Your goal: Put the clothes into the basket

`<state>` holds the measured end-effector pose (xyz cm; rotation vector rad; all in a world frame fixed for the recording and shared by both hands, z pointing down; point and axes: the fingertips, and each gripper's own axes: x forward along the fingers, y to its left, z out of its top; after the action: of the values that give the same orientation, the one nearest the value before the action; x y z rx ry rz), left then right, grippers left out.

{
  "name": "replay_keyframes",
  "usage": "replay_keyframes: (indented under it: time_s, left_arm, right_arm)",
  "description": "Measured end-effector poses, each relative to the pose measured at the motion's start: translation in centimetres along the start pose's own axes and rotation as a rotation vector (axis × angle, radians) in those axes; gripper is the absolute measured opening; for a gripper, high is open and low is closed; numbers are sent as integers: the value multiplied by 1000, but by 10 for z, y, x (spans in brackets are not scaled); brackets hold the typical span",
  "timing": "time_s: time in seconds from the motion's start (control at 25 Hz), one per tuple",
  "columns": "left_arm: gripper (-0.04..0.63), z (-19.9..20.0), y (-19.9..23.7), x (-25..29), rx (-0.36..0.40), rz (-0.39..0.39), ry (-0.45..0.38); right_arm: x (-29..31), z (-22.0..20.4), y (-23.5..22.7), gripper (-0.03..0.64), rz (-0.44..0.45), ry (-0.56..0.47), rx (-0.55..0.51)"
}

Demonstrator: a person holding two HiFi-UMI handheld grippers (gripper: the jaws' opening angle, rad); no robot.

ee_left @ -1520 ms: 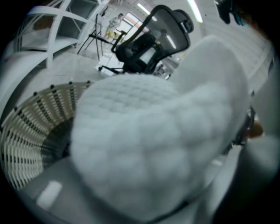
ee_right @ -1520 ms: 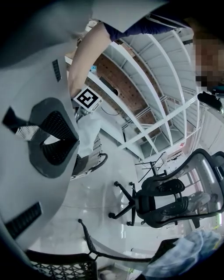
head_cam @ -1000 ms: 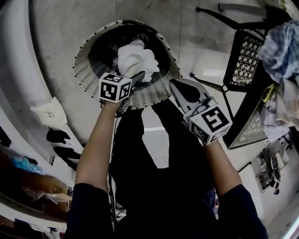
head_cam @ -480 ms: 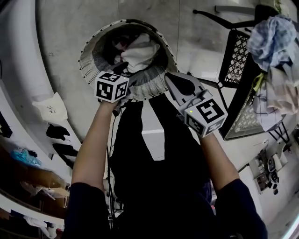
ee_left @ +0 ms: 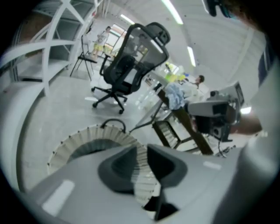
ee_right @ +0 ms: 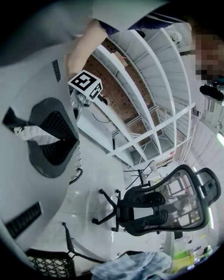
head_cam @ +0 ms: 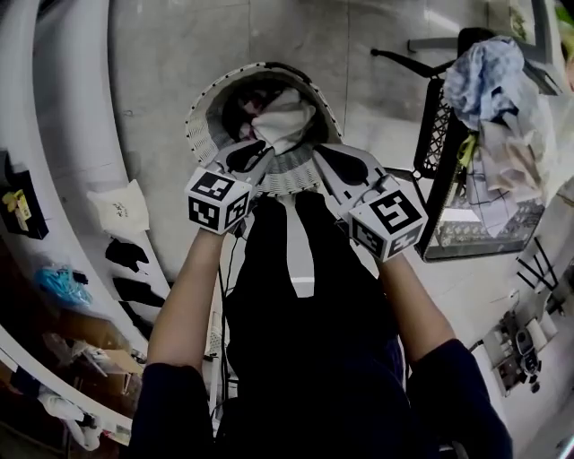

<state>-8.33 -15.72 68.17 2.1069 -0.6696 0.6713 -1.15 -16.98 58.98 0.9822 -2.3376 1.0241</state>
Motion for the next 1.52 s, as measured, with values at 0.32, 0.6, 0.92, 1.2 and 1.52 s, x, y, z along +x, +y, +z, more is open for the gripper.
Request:
replay_keyframes:
  time_s: [0.32, 0.6, 0.92, 1.2, 1.52]
  left_arm:
    - [5, 69, -52, -81, 84, 39, -162]
    - [3, 123, -119, -157, 163, 44, -298]
    - [3, 189, -181, -235, 326, 66, -450]
    - [3, 221, -227, -297, 361, 133, -548]
    - [3, 244, -259, -337, 440, 140, -653]
  right_arm:
    - [-42, 59, 36, 6, 9, -81, -71]
    - [-104, 123, 84, 6, 48, -183, -164]
    - [-157, 199, 144, 6, 126, -302, -293]
    - [-205, 241, 194, 6, 175, -386, -366]
    - [-243, 261, 220, 6, 185, -448, -414]
